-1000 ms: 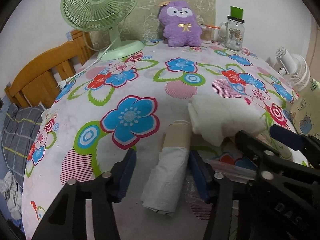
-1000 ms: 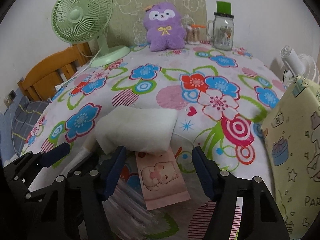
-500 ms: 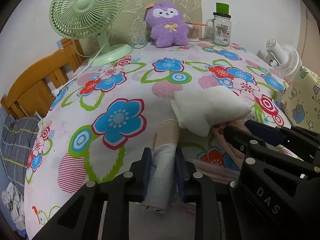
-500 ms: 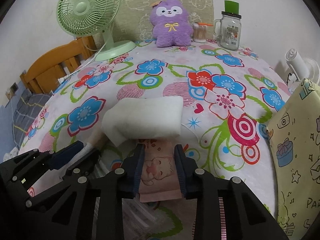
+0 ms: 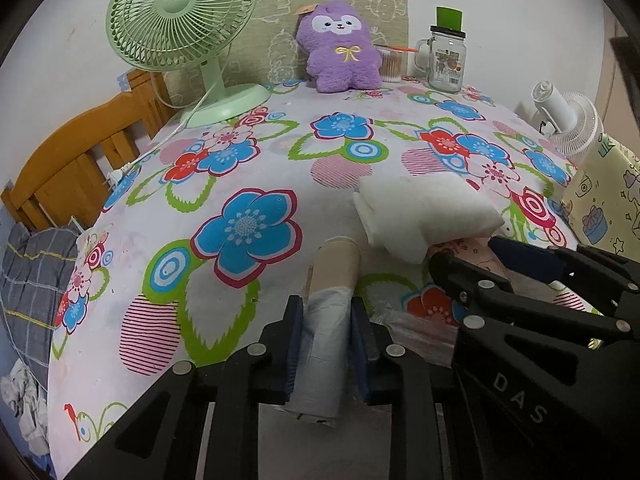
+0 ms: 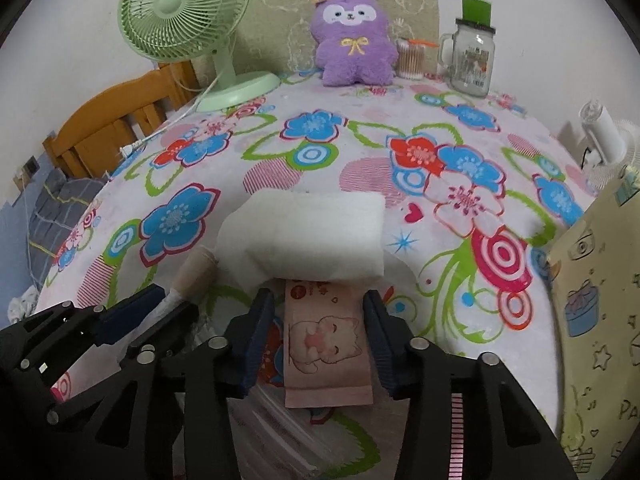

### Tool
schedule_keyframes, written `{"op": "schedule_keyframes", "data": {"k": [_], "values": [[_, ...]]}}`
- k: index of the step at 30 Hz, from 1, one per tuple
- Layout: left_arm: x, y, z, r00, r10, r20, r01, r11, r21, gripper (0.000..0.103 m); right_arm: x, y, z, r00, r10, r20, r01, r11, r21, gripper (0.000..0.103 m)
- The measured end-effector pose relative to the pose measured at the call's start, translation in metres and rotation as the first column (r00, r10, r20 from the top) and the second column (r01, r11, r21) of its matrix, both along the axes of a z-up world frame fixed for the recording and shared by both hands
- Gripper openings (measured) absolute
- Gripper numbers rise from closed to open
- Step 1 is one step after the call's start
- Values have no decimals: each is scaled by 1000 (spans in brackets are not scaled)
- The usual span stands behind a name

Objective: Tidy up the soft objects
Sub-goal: 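Lift the white roll and pink pack off the table toward the box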

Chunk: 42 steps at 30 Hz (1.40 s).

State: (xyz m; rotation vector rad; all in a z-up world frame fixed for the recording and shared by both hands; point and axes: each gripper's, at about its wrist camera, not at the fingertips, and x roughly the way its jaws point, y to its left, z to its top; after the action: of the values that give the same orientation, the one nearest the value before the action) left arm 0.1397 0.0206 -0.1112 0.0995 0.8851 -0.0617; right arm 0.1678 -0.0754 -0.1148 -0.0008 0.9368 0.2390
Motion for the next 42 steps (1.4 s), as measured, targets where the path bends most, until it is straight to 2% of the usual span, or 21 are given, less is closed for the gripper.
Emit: {"op": "schedule_keyframes", "data": {"k": [12,18,42], "values": [[-12,0,5,1000,6,10,-6,1000,11,21,-14,-3,6,1000,-6,11,6,1000,-20,41],[-22,3,19,999,16,50,-15,1000,-21,21,-27,-4,12,1000,-3,21,3,1000,-24,42],[-71,-23,59,988,-16,156,21,999,-25,21,-88,-34,69,984,-56,171,57,998,0,42]]}}
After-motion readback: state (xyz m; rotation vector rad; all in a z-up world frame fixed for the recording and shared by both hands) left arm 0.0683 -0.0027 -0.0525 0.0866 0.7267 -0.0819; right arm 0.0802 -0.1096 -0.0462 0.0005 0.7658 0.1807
